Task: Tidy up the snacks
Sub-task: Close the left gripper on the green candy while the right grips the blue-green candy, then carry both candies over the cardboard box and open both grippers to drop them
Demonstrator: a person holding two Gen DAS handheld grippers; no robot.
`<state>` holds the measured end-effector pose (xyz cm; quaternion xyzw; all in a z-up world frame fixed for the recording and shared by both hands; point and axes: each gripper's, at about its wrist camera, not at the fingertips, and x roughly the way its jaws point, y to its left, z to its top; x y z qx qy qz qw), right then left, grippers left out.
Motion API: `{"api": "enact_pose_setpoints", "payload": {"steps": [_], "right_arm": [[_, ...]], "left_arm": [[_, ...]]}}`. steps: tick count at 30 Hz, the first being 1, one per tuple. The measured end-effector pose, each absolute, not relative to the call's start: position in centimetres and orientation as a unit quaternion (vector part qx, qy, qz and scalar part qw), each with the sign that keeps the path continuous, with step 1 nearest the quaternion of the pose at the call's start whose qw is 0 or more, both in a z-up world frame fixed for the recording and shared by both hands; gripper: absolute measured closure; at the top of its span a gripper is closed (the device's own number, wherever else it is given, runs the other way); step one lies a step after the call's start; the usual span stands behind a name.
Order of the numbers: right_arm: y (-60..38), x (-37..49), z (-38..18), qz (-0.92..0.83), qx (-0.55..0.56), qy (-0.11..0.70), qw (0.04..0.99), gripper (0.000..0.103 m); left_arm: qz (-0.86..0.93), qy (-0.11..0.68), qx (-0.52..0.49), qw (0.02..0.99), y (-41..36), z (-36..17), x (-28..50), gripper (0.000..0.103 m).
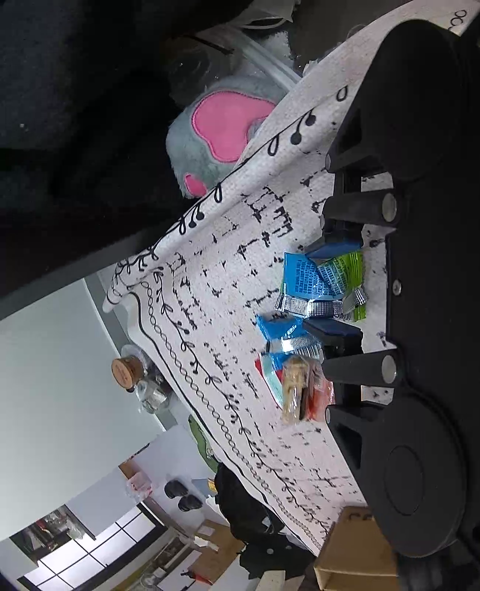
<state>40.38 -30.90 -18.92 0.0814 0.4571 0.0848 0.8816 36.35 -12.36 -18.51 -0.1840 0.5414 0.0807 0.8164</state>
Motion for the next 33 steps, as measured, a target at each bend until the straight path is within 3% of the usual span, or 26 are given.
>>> {"api": "enact_pose_setpoints", "payload": {"steps": [16, 33], "right_arm": [[-30.1, 35.7, -16.3, 0.081, 0.145, 0.449, 0.878, 0.069], [-24.2, 30.3, -12.5, 0.079, 0.140, 0.424, 0.891, 0.069]], "left_arm": [[0.062, 0.512, -0.158, 0.842, -10.7, -12.7, 34.1, 0.076], [0.039, 0.489, -0.165, 0.856, -5.5, -8.0, 29.6, 0.076]]}}
